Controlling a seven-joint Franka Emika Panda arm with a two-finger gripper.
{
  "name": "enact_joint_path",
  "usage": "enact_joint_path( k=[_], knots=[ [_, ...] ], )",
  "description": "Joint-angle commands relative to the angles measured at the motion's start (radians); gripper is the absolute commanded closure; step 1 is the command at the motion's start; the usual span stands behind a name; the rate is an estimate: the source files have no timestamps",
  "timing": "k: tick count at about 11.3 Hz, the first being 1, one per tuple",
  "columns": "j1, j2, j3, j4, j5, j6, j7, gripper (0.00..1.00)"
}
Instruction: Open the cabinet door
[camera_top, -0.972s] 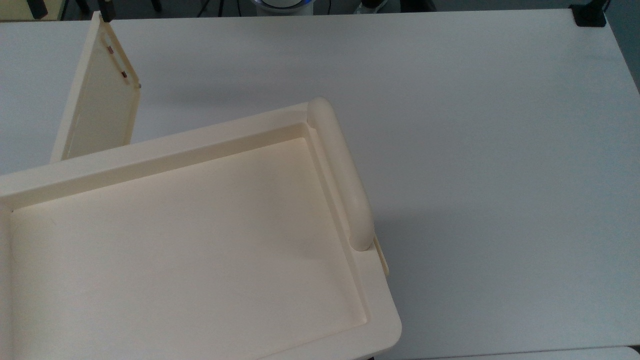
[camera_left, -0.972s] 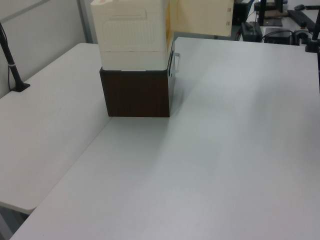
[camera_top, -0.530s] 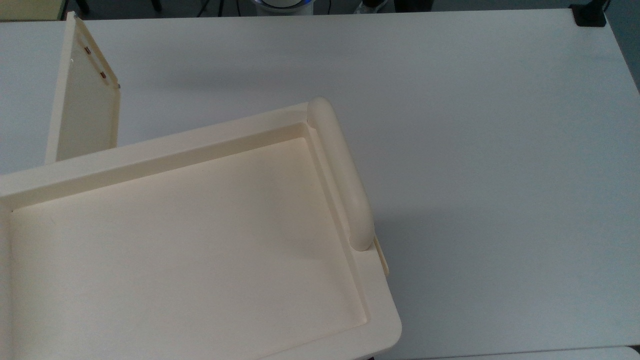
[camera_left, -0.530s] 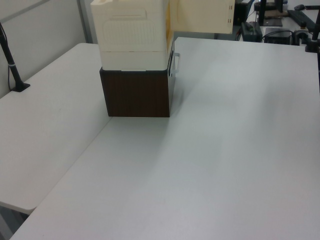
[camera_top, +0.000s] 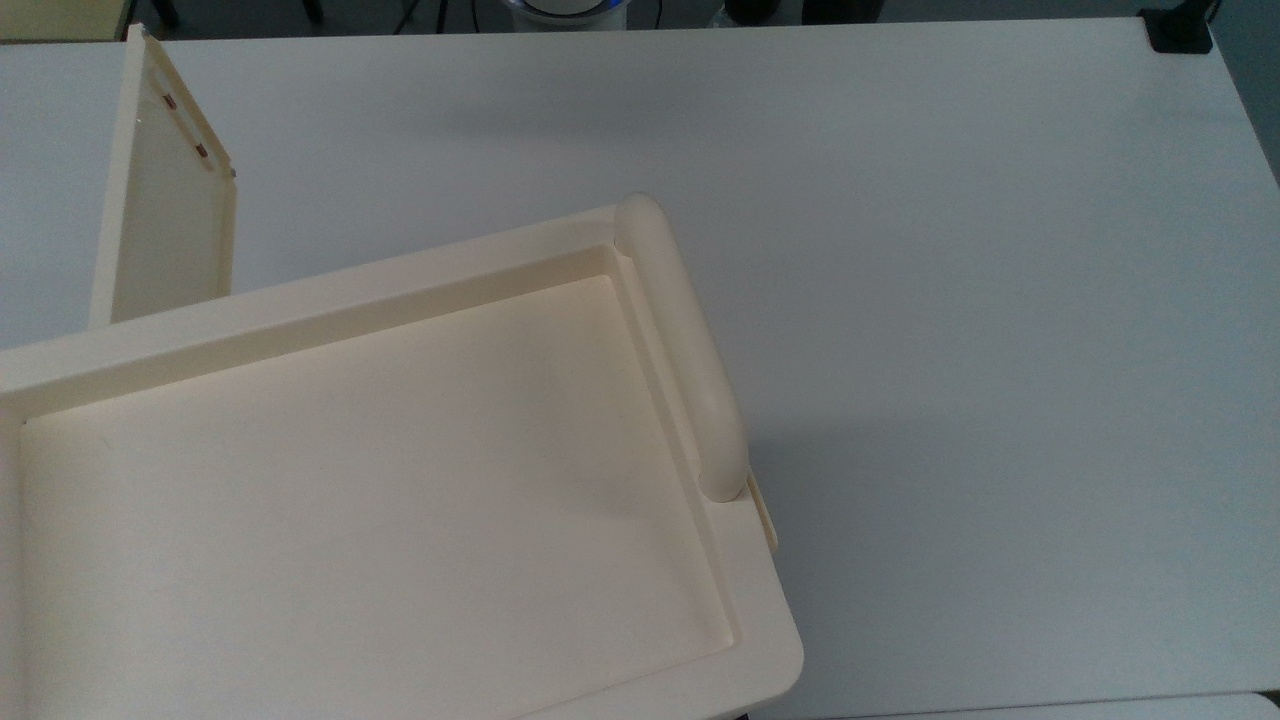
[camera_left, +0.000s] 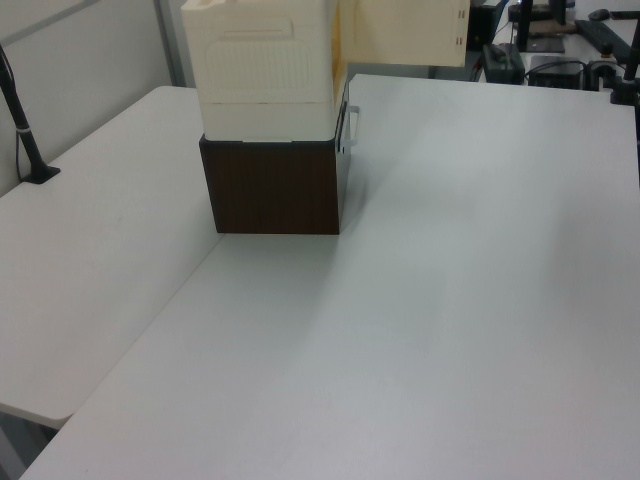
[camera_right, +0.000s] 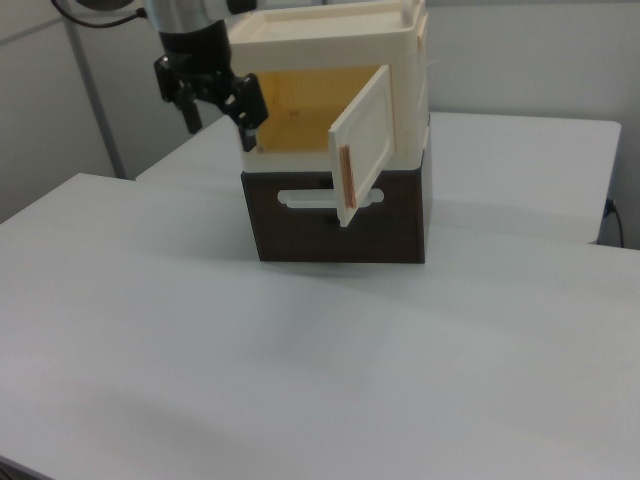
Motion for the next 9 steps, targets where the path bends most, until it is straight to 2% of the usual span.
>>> enact_joint_path(
  k=[1, 3, 4, 7, 9],
  knots=[
    [0.131, 0.004, -0.01, -0.066, -0.086, 0.002, 0.11, 0.0],
    [0.176, 0.032, -0.01, -0.08, -0.116, 0.057, 0.122, 0.0],
    [0.194, 0.05, -0.008, -0.08, -0.152, 0.061, 0.121, 0.0],
    [0.196, 0.061, -0.007, -0.08, -0.2, 0.059, 0.109, 0.0],
    [0.196, 0.06, -0.007, -0.078, -0.205, 0.054, 0.107, 0.0]
  ],
)
